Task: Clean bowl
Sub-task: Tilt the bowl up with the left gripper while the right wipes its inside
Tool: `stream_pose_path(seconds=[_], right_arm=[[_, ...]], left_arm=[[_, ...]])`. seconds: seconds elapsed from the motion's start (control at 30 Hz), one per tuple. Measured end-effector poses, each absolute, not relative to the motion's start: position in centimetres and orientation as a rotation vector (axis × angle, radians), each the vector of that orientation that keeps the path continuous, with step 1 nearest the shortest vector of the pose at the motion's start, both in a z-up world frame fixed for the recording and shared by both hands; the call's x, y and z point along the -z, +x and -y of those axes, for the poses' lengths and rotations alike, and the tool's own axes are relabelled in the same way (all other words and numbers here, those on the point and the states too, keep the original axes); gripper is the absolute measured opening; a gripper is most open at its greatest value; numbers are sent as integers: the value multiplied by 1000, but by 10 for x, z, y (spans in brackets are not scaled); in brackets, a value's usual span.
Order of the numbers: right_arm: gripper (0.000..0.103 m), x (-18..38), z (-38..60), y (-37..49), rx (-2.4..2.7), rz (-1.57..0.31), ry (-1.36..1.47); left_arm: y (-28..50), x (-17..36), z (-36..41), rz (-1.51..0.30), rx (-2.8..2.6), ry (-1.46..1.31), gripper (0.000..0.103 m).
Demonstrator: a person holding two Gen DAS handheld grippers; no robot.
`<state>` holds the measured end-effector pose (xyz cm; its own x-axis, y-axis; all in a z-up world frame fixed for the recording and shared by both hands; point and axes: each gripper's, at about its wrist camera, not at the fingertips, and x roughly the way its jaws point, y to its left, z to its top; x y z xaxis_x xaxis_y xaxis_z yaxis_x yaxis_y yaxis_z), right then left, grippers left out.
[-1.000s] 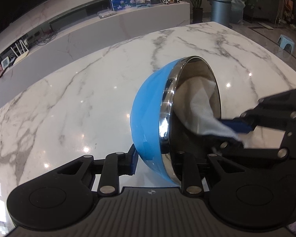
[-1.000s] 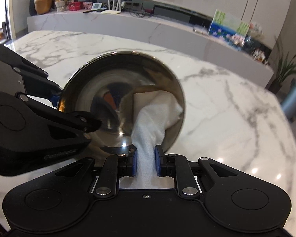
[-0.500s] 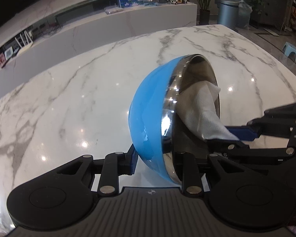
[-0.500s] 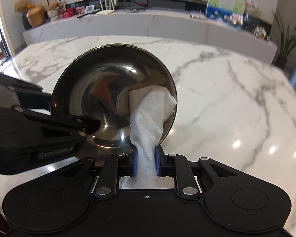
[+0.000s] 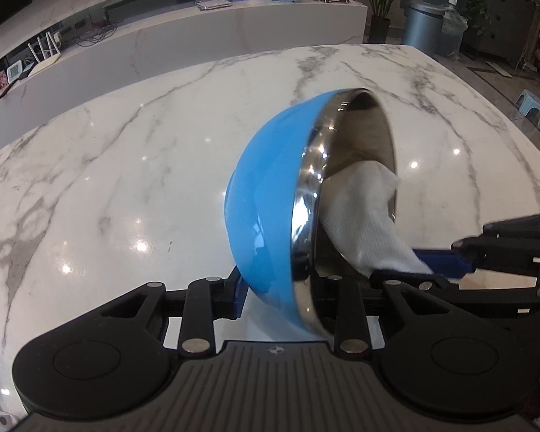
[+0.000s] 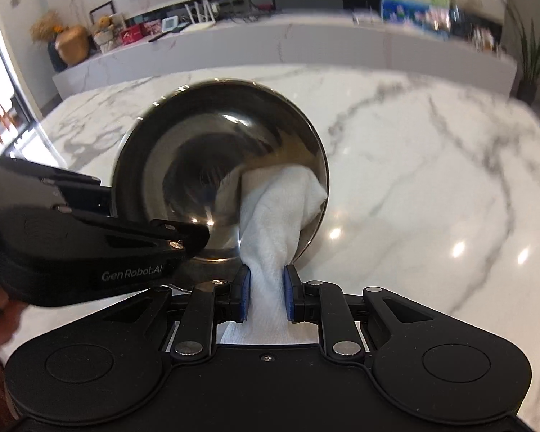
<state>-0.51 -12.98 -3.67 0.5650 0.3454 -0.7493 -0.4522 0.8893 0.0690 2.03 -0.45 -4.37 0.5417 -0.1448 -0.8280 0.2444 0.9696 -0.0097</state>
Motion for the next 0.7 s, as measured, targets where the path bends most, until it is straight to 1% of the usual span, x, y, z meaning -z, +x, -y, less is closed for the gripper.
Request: stream_pose_path(seconds=[0.03, 0.1, 0.37, 0.5, 0.6, 0.7], right_arm=[[20, 36, 128, -6, -476, -832, -153], [20, 35, 126, -9, -488, -801, -183], [23, 41, 116, -7, -500, -763, -226], [28, 44, 111, -7, -496, -726, -265], [36, 45, 108, -10, -488, -697, -302], [37, 43, 106, -15, -510, -661, -347]], left_arm=[[21, 44, 4, -974, 234, 111, 26], [22, 44, 3, -983, 241, 108, 26], [24, 42, -2, -1009, 254, 112, 26], [25, 43, -4, -1018, 258, 121, 26], [25, 43, -7, -1029, 264, 120, 25], [25, 42, -11, -1043, 280, 114, 25]])
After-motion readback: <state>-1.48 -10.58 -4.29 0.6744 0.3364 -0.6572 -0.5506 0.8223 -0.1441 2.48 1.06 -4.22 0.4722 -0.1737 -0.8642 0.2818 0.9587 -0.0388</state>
